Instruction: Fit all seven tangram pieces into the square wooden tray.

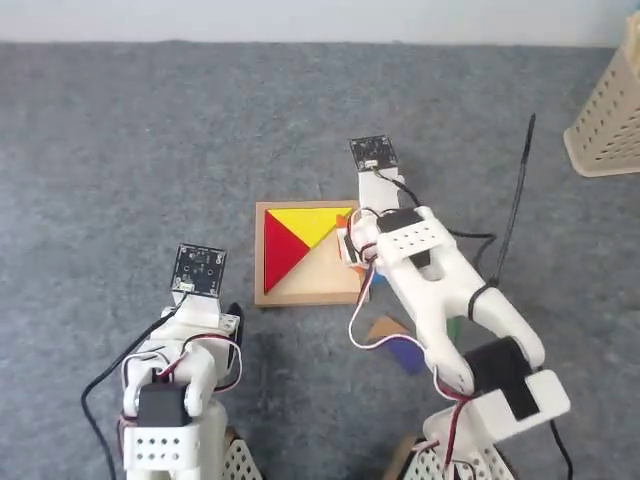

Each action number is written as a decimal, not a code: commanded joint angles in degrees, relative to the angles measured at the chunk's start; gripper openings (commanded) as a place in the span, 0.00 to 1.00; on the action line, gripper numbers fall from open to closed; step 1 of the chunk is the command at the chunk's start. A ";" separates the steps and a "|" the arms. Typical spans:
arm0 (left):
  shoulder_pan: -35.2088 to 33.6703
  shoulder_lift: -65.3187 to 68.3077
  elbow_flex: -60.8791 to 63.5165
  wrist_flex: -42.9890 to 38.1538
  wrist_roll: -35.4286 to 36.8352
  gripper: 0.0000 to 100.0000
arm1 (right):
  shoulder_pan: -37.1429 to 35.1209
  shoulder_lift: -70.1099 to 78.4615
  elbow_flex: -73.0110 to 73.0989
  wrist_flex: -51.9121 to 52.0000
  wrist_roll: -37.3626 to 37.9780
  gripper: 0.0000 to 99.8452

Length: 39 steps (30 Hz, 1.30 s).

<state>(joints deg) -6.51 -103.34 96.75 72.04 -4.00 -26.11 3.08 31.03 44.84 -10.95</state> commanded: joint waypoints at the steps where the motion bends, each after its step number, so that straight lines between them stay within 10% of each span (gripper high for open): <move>1: 0.00 -0.88 -0.22 0.26 0.44 0.13 | -1.19 1.10 -3.16 -0.04 -0.44 0.04; 12: 0.00 -0.88 -0.22 0.26 0.44 0.13 | -1.01 -7.52 -0.35 -0.57 -0.88 0.04; 24: 0.00 -0.88 -0.22 0.26 0.44 0.13 | 0.40 -3.12 5.98 -23.16 -0.53 0.04; 39: 0.00 -0.88 -0.22 0.26 0.44 0.13 | -1.98 1.63 3.69 -20.35 -0.44 0.04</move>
<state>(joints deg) -6.51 -103.34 96.75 72.04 -4.00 -27.96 5.36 37.45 24.00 -11.03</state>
